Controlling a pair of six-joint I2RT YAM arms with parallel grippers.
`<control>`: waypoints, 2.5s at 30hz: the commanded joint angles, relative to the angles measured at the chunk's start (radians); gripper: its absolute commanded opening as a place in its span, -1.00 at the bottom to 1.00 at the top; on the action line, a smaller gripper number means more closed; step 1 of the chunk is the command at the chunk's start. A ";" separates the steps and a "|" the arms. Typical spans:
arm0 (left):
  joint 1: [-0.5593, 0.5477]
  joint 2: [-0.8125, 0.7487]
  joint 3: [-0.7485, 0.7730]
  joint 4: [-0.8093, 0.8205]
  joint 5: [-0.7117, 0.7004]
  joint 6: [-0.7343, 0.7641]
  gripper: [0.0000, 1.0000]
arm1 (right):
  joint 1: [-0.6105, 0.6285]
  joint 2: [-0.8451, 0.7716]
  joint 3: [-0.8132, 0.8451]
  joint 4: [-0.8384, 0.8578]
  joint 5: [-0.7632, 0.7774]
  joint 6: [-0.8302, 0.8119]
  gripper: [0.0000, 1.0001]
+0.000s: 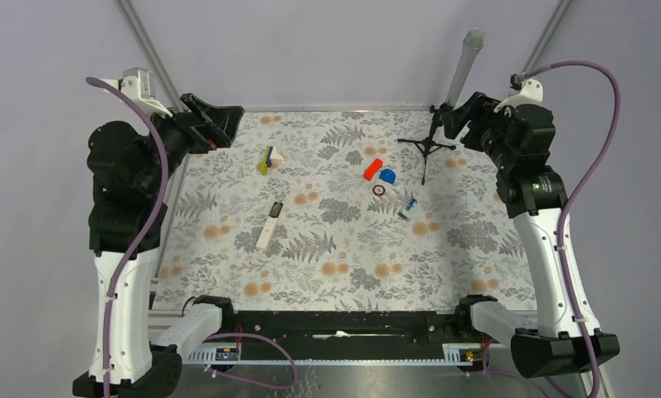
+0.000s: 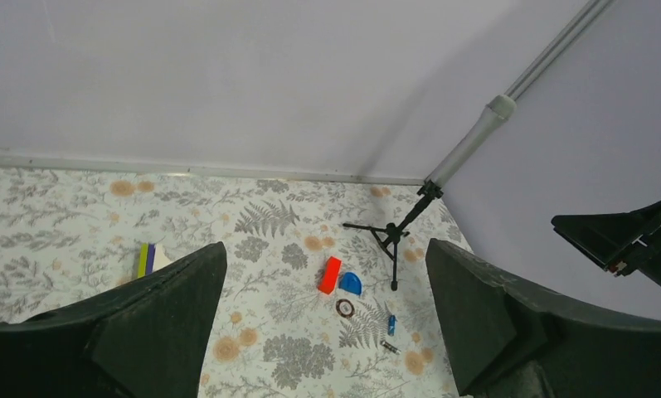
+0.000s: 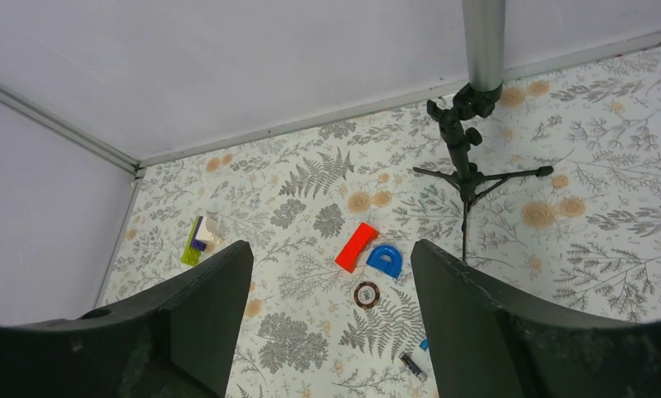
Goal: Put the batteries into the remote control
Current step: Pick up the remote control from the center of the board, then adjust the remote control.
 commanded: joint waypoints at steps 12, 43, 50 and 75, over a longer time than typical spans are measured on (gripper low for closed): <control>0.002 -0.027 -0.489 0.106 -0.321 0.057 0.98 | -0.005 -0.016 -0.180 -0.009 -0.008 0.138 0.53; -0.202 0.533 -0.770 0.162 -0.250 -0.156 0.38 | -0.004 -0.065 -0.377 -0.086 -0.208 0.123 0.62; -0.227 0.580 -0.712 0.098 -0.384 -0.163 -0.25 | -0.005 -0.054 -0.384 -0.091 -0.237 0.145 0.59; -0.262 0.237 -0.531 0.911 0.628 -0.580 -1.00 | 0.560 0.079 -0.477 0.803 -0.353 0.523 0.84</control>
